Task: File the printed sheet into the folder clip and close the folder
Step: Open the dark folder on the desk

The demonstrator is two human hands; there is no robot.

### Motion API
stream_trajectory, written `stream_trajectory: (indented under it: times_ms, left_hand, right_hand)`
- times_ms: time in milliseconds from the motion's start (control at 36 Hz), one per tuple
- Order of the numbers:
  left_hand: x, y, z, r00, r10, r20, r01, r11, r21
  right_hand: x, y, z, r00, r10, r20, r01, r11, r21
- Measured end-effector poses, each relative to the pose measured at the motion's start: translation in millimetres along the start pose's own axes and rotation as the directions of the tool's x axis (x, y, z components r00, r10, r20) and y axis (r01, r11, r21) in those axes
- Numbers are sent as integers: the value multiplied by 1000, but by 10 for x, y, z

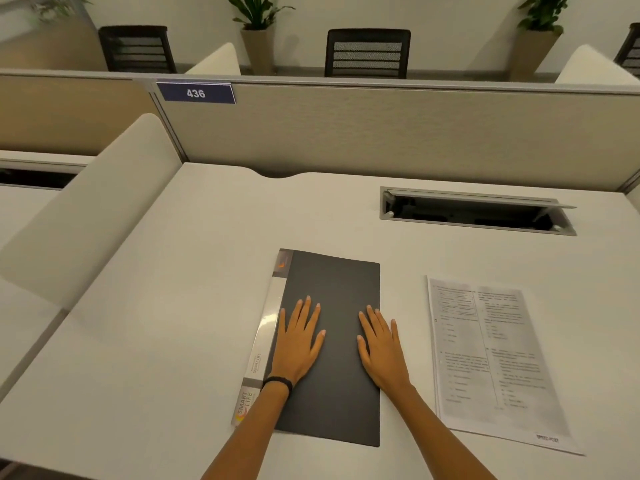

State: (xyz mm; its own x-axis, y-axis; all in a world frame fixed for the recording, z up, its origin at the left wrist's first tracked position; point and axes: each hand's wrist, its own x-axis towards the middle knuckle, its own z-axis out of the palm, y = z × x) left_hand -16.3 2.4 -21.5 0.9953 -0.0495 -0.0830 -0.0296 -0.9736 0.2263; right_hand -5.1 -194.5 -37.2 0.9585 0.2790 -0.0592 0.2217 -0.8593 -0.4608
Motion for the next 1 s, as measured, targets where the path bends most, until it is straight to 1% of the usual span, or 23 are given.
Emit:
stream_trajectory:
  times_ms: [139, 611, 722, 833, 889, 1000]
  left_hand:
    - [-51, -7, -14, 1000, -21, 12, 21, 1000, 10]
    - [-617, -87, -45, 1000, -14, 18, 15, 999, -36]
    - [-758, -54, -102, 1000, -31, 1, 31, 999, 12]
    - [-856, -56, -126, 999, -53, 3, 53, 999, -7]
    - [-908, -49, -148, 998, -48, 33, 48, 999, 0]
    - [-1020, -53, -147, 996, -51, 77, 46, 996, 72]
  right_hand:
    - [6, 8, 4, 1000, 2, 3, -2, 1000, -6]
    - [-147, 70, -63, 1000, -12, 10, 12, 999, -53]
    - [-216, 97, -75, 1000, -10, 3, 10, 999, -52]
    - [-274, 118, -82, 1000, -14, -3, 14, 1000, -24]
    - [-294, 130, -79, 1000, -18, -3, 18, 1000, -15]
    - [-329, 153, -67, 1000, -15, -1, 15, 1000, -9]
